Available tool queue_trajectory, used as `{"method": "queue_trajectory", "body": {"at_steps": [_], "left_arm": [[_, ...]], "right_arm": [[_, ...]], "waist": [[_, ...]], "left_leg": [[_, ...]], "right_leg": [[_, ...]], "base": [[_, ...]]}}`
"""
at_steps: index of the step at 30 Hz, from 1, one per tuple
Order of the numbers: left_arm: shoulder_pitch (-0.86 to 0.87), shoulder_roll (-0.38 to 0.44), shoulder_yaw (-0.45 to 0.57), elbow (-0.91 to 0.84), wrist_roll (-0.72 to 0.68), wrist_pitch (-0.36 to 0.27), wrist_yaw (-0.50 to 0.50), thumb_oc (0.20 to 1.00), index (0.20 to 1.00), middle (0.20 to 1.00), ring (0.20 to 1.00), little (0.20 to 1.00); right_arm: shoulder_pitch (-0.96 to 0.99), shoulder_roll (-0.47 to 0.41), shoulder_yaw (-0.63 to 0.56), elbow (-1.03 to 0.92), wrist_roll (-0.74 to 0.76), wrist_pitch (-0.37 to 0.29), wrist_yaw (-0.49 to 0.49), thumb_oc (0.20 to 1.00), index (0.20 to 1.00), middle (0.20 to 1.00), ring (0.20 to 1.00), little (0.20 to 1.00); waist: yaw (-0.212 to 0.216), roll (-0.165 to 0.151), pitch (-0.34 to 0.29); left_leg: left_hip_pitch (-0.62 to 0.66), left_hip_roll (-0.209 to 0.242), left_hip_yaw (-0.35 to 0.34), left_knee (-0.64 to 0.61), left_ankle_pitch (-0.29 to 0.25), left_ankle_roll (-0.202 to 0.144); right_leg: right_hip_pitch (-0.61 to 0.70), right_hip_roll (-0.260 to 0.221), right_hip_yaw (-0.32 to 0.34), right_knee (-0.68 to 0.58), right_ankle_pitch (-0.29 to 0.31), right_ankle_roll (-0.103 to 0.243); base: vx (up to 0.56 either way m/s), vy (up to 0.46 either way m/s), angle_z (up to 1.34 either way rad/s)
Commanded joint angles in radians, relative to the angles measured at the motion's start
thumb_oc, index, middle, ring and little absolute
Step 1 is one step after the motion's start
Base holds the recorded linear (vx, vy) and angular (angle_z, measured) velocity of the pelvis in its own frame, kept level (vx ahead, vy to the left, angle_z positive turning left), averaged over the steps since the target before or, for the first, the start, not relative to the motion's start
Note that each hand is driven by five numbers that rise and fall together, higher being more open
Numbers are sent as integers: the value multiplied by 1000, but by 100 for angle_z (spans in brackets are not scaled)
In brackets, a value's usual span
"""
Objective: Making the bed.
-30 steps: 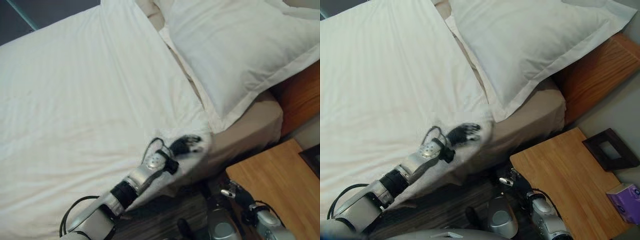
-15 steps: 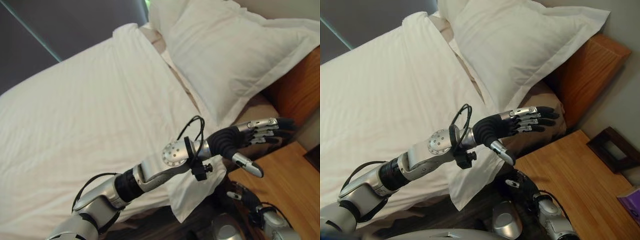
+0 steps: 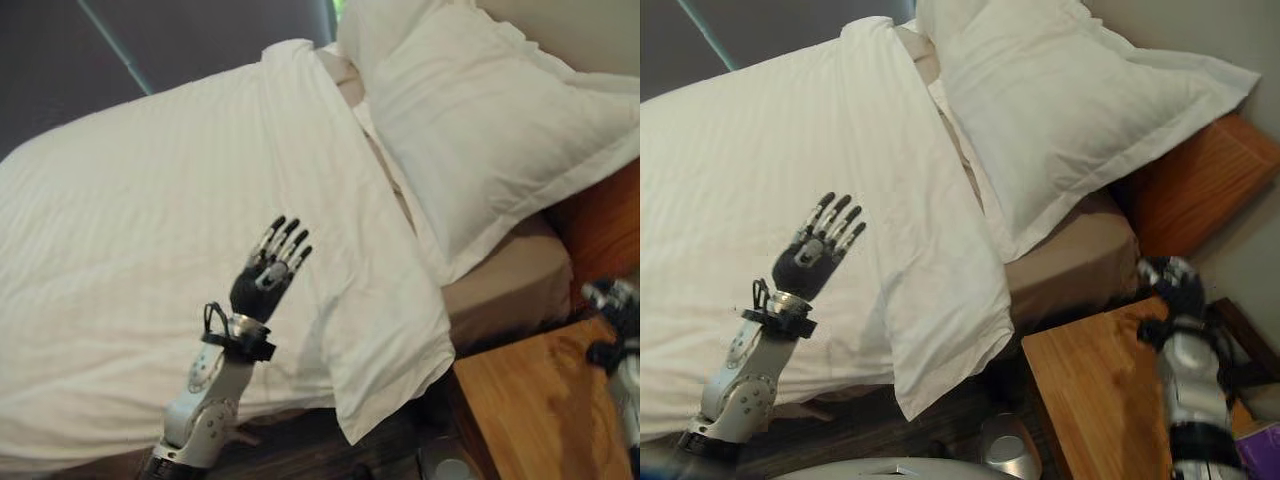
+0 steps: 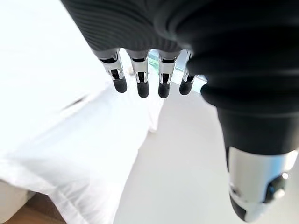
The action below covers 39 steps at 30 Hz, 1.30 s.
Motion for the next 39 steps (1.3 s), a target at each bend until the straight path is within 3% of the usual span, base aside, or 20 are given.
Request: {"method": "queue_trajectory", "body": {"at_steps": [1, 6, 10, 17, 24, 27, 33, 35, 39], "left_arm": [[-18, 2, -14, 9, -27, -33, 4, 1000, 1000, 1000, 1000, 1000], [25, -50, -8, 34, -56, -30, 29, 1000, 1000, 1000, 1000, 1000], [53, -75, 5, 69, -41, -35, 41, 1000, 1000, 1000, 1000, 1000], [66, -72, 21, 85, -27, -47, 43, 1000, 1000, 1000, 1000, 1000], [41, -69, 22, 77, -47, -88, 58, 1000, 1000, 1000, 1000, 1000], [30, -91, 11, 100, -49, -93, 47, 1000, 1000, 1000, 1000, 1000], [38, -117, 28, 155, 22, -110, 22, 1000, 1000, 1000, 1000, 1000], [83, -134, 64, 224, 59, -104, -5, 1000, 1000, 1000, 1000, 1000], [135, -148, 45, 320, 32, -59, -41, 1000, 1000, 1000, 1000, 1000]], "right_arm": [[-74, 77, 168, -124, 175, -103, 47, 200, 200, 200, 200, 200], [-133, 168, 339, -169, 311, -77, 127, 200, 200, 200, 200, 200], [-138, 254, 447, -77, 417, -33, 150, 200, 200, 200, 200, 200], [-132, 299, 497, 68, 446, 5, 167, 200, 200, 200, 200, 200], [-236, 359, 521, 364, 496, 29, 151, 200, 200, 200, 200, 200], [-238, 356, 523, 499, 424, 50, 158, 200, 200, 200, 200, 200], [-116, 310, 436, 673, 339, 50, 175, 200, 200, 200, 200, 200], [56, 267, 257, 818, 337, 30, 200, 200, 200, 200, 200, 200], [165, 207, 52, 1033, 332, 39, 182, 200, 200, 200, 200, 200]], "waist": [[34, -10, -47], [81, -30, -43], [116, -33, -34], [137, -21, -10], [171, 54, 29], [172, 79, 36], [140, 77, 48], [97, 51, 44], [56, 23, 40]], "left_leg": [[-58, -13, -45, 11, 81, -27], [-65, -10, -46, 11, 87, -27], [-72, -13, -65, 11, 94, -29], [-89, -17, -78, 11, 101, -32], [-193, -39, -66, 11, 135, -38], [-214, -40, -56, 11, 142, -41], [-193, -33, -46, 11, 132, -43], [-164, -26, -45, 11, 116, -41], [-127, -21, -41, 11, 95, -36]], "right_leg": [[166, -5, -16, 14, -172, 19], [160, -2, -24, 14, -170, 18], [166, -8, -49, 14, -175, 17], [153, -12, -61, 14, -170, 18], [31, -30, -48, 14, -128, 29], [8, -31, -41, 14, -125, 31], [27, -23, -34, 14, -134, 30], [58, -16, -32, 14, -151, 26], [94, -9, -36, 14, -170, 25]], "base": [[-47, -13, 7], [-29, -16, 6], [-16, -17, 14], [-19, -9, 9], [-100, 18, 2], [0, 12, -6], [44, 2, -8], [104, -11, 2], [70, -9, 5]]}}
